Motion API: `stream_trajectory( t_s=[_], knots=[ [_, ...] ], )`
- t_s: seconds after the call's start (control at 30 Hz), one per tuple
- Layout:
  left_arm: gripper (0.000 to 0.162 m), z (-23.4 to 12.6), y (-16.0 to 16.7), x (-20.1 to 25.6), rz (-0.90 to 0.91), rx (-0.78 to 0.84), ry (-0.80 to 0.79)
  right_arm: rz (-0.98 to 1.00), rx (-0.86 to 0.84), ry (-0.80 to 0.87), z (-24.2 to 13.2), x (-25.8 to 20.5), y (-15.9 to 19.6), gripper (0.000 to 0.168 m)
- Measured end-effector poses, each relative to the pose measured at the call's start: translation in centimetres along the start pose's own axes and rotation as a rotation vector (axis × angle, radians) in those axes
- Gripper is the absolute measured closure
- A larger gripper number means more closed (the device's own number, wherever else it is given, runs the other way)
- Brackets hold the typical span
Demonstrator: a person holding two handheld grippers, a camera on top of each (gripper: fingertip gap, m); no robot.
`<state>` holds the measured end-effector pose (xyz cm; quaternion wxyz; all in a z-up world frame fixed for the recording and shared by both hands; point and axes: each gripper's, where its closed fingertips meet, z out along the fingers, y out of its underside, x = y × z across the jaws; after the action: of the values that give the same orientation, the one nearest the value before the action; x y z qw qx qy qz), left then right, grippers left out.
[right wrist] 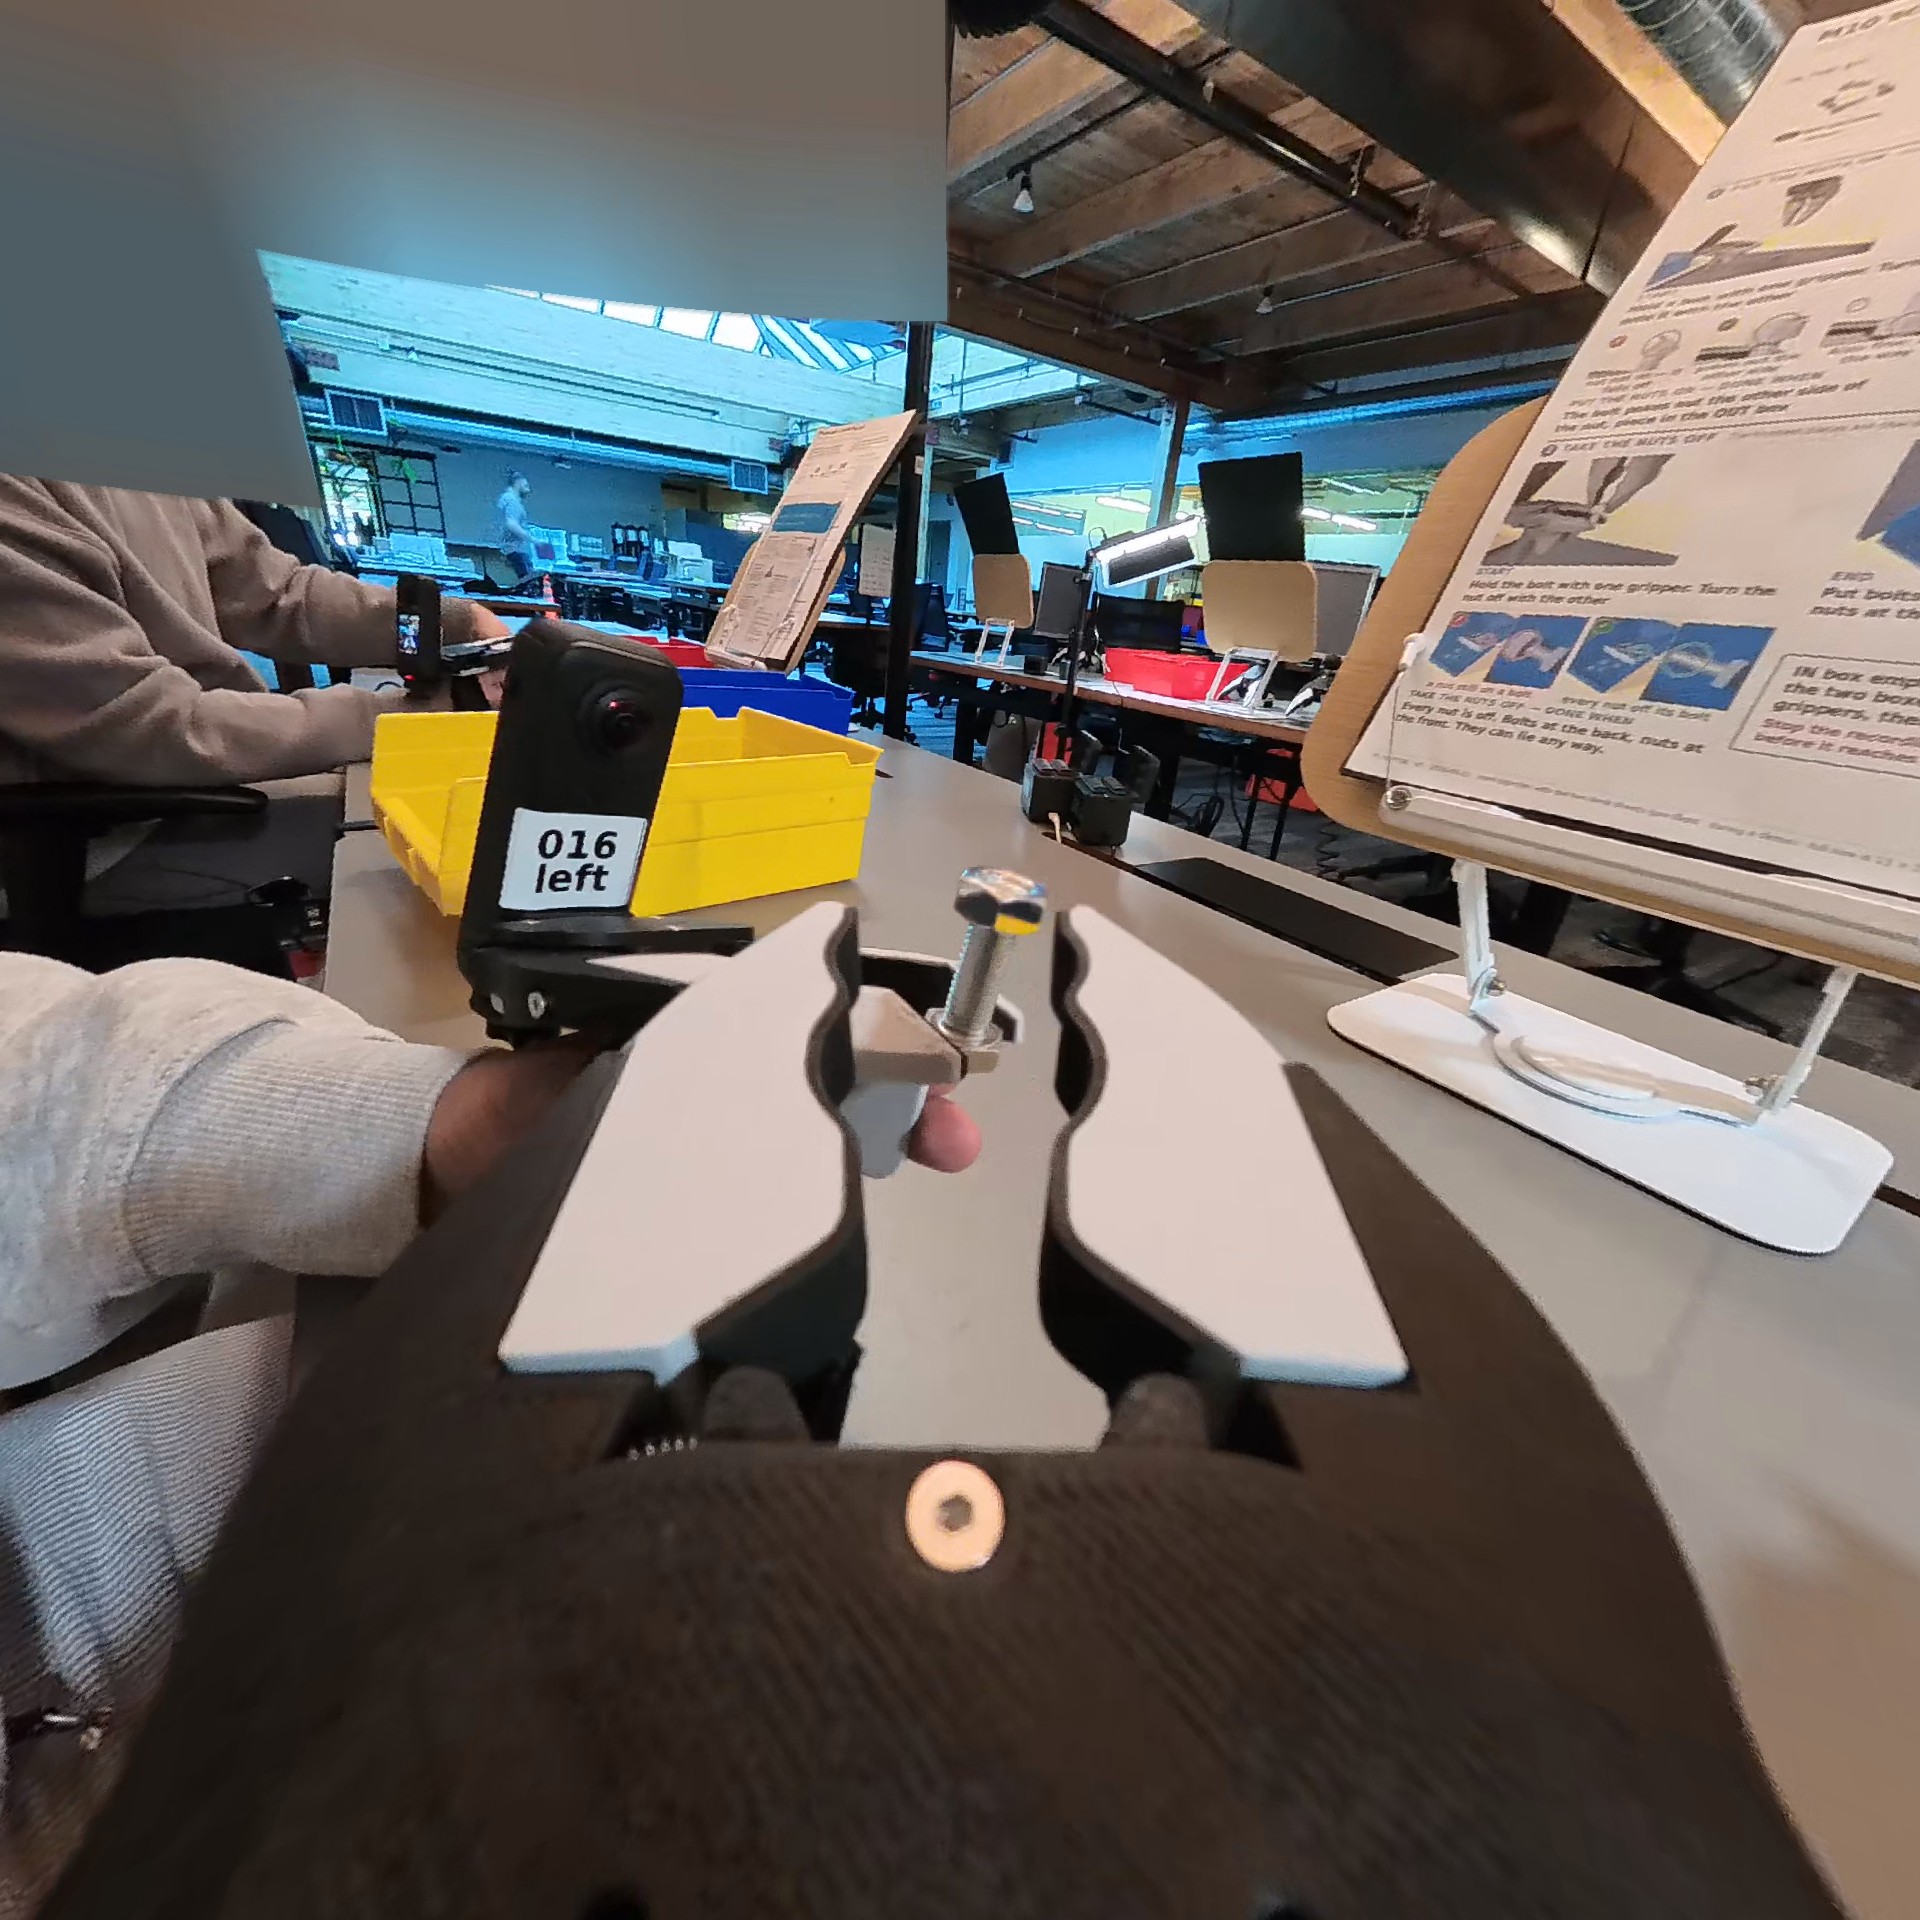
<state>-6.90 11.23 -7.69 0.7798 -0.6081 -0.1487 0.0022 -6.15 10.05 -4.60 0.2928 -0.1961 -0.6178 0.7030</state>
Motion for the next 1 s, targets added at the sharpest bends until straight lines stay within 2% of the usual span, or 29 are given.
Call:
stream_trajectory(
  t_s=[0.1,0.23,0.47,1.0],
  knots=[
    [0.143,0.0,0.0,0.0,0.002,0.001,-0.002,-0.003,-0.001,-0.011,0.0,-0.3,0.0,0.133],
    [0.143,0.0,0.0,-0.2,0.002,-0.001,-0.009,-0.023,-0.011,-0.029,0.0,-0.7,0.1,0.145],
    [0.143,0.0,0.1,0.0,0.002,-0.006,-0.004,-0.001,0.008,0.034,-0.2,0.6,-0.2,0.134],
    [0.143,0.2,0.5,0.3,-0.004,-0.021,0.013,0.008,-0.019,0.008,0.1,0.4,0.4,0.138]
  ],
)
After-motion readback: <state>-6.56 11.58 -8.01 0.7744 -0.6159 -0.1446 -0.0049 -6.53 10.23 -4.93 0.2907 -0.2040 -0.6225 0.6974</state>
